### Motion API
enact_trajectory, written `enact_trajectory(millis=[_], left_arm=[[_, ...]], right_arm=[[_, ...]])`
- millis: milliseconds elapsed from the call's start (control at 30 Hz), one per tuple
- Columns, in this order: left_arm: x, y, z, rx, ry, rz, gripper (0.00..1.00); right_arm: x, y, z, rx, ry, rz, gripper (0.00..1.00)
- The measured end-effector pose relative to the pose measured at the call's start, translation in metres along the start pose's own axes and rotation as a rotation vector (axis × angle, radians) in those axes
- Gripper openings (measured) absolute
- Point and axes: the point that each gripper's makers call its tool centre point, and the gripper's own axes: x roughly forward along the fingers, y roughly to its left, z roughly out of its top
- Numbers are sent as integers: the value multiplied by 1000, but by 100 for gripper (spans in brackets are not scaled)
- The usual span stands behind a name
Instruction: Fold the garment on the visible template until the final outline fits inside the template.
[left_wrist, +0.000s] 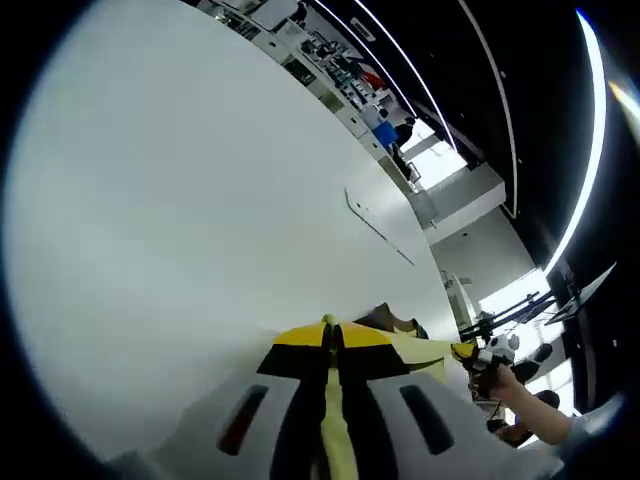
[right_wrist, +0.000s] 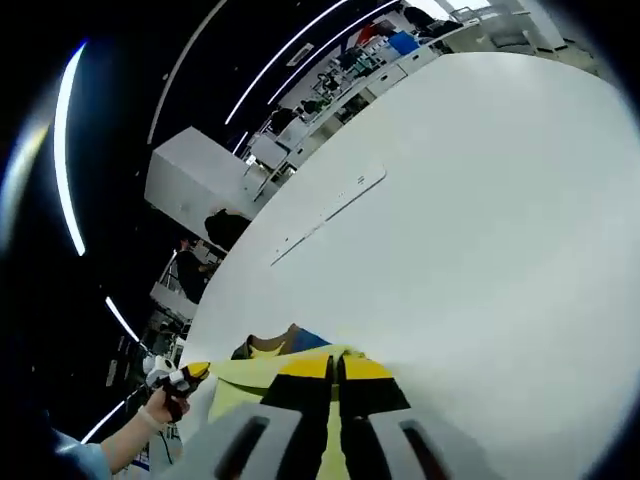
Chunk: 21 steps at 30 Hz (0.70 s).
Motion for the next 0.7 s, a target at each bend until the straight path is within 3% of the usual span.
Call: enact_trajectory(millis=[133, 500, 700], left_arm=[[3, 6, -11, 43, 33, 48, 0], [6, 6, -9, 135, 55, 91, 0], [7, 4, -9, 234, 78, 89, 0]], right_arm=[[5, -7, -7, -22, 11, -31, 0], [8, -13, -7, -59, 23, -58, 0], [8, -10, -9, -110, 28, -66, 0]])
